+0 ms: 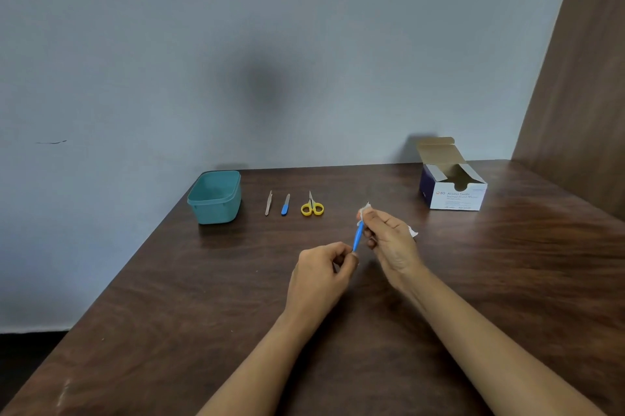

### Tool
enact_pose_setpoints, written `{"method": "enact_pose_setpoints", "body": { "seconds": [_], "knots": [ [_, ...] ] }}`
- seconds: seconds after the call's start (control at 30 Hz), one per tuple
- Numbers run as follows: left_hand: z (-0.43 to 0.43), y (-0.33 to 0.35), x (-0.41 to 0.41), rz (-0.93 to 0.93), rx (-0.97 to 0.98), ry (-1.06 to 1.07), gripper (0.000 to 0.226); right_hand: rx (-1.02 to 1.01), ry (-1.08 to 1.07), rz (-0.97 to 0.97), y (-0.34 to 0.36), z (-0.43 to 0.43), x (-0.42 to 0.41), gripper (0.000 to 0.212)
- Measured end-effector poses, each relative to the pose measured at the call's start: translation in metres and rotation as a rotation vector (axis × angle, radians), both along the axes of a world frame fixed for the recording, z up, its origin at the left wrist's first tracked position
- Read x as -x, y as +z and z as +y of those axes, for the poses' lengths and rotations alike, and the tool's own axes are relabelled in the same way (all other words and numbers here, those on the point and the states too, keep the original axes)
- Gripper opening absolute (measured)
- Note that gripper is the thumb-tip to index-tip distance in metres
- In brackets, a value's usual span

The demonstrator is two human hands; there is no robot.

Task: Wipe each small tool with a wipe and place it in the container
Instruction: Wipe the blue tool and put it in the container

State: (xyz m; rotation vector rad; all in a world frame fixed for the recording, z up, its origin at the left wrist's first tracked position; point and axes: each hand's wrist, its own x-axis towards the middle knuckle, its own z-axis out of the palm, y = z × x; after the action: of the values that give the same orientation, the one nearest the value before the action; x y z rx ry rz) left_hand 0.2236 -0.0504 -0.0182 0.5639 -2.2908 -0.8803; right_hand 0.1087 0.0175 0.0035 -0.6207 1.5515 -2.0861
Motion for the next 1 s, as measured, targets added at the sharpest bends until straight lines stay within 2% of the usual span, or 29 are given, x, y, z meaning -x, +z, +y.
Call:
{"method": "enact_pose_setpoints", "body": {
  "seconds": [0.1, 0.57, 0.8, 1.0],
  "knots": [
    [0.0004, -0.0003, 0.0007, -0.025, 0.026, 0.006, 0.015, -0.017, -0.060, 0.076, 0.0009, -0.0020, -0.0053, 0.026],
    [0.0037, -0.0030, 0.0036, -0.037, 0.059, -0.009, 0.019, -0.070, -0.060, 0.058, -0.0006, -0.0084, -0.0080, 0.034],
    [-0.0017, -0.0043, 0.0015, -0.016, 0.029, 0.047, 0.015, 0.068, -0.019, -0.169, 0.0038, -0.0033, -0.0063, 0.018],
    [-0.0015, -0.0019, 0.0008, -0.028, 0.007, 0.035, 0.013, 0.010, -0.120, -0.109, 0.0052, -0.0003, -0.0051, 0.006]
  ]
}}
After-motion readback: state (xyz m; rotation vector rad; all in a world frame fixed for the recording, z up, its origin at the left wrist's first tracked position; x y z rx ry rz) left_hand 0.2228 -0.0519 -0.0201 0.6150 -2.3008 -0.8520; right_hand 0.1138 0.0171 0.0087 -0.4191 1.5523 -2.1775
